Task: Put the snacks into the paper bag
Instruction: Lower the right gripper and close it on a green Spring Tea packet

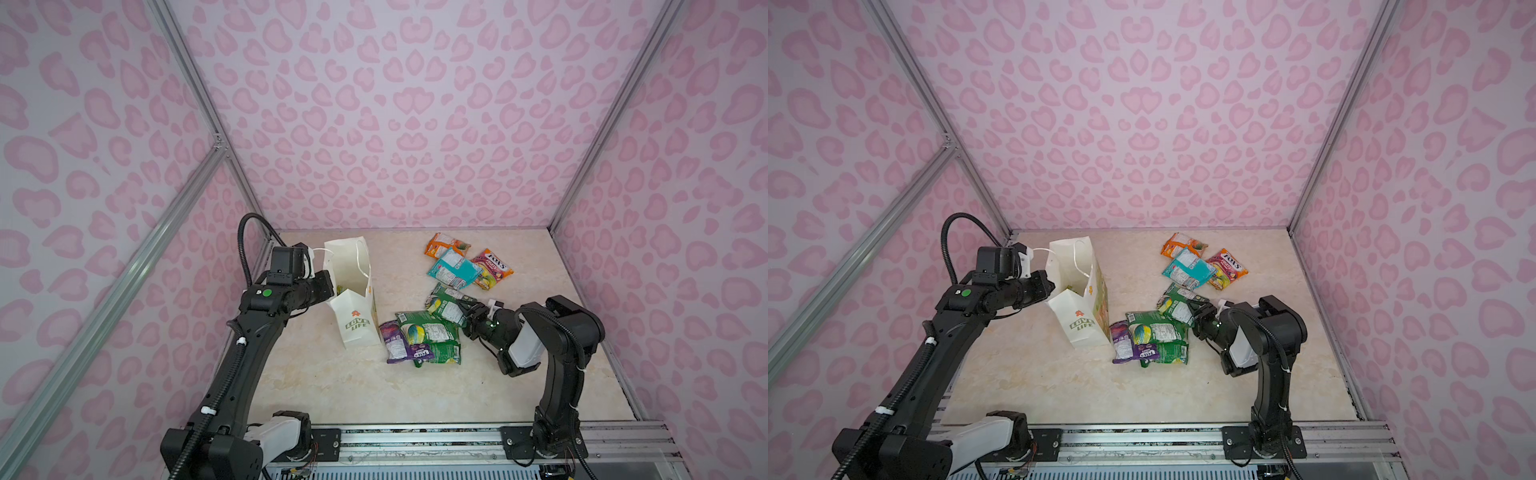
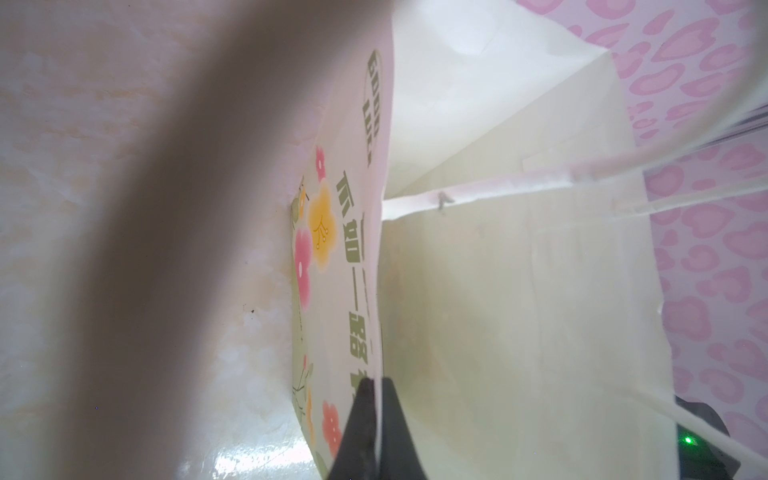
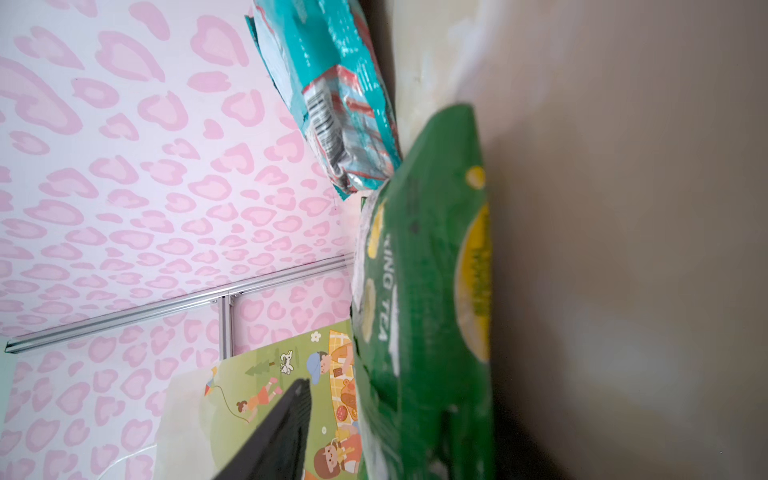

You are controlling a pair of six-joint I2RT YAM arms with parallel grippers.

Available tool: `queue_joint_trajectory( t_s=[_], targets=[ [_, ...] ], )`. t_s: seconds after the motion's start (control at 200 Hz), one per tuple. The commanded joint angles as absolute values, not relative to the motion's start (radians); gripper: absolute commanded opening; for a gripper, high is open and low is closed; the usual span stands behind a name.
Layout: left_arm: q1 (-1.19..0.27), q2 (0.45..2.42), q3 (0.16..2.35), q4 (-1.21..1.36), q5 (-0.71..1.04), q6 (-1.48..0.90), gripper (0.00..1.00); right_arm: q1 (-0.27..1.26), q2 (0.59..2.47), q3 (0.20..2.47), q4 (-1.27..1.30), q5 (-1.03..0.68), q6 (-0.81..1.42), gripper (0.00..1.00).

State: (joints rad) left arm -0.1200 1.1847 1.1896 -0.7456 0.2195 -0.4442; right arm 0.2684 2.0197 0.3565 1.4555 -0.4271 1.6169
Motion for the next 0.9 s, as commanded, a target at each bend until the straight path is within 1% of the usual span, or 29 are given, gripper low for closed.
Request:
queue_joint_trajectory(
  t_s=[0.0, 0.195, 0.425, 0.5, 0.59, 0.895],
  targets=[
    [-0.121, 1.176, 1.190, -0.750, 0.211, -0.436, 0.03, 0.270, 2.053, 0.363, 1.362, -0.357, 1.652, 0.53],
    [-0.121, 1.177, 1.190, -0.750, 0.215, -0.436, 0.03, 0.272, 2.127, 0.392, 1.408, -0.328, 1.668, 0.45],
    [-0.120, 1.178, 1.190, -0.749, 0.219, -0.434, 0.03, 0.275, 2.162, 0.408, 1.437, -0.305, 1.654, 0.39],
    [-0.121, 1.179, 1.189, -0.749, 0.214, -0.434, 0.03, 0.273, 2.169, 0.412, 1.457, -0.306, 1.648, 0.35],
    [-0.120, 1.186, 1.190, -0.750, 0.223, -0.434, 0.03, 0.273, 2.168, 0.421, 1.476, -0.317, 1.636, 0.26],
    [-0.121, 1.182, 1.190, -0.748, 0.228, -0.434, 0.03, 0.254, 2.087, 0.406, 1.434, -0.337, 1.583, 0.19]
  ],
)
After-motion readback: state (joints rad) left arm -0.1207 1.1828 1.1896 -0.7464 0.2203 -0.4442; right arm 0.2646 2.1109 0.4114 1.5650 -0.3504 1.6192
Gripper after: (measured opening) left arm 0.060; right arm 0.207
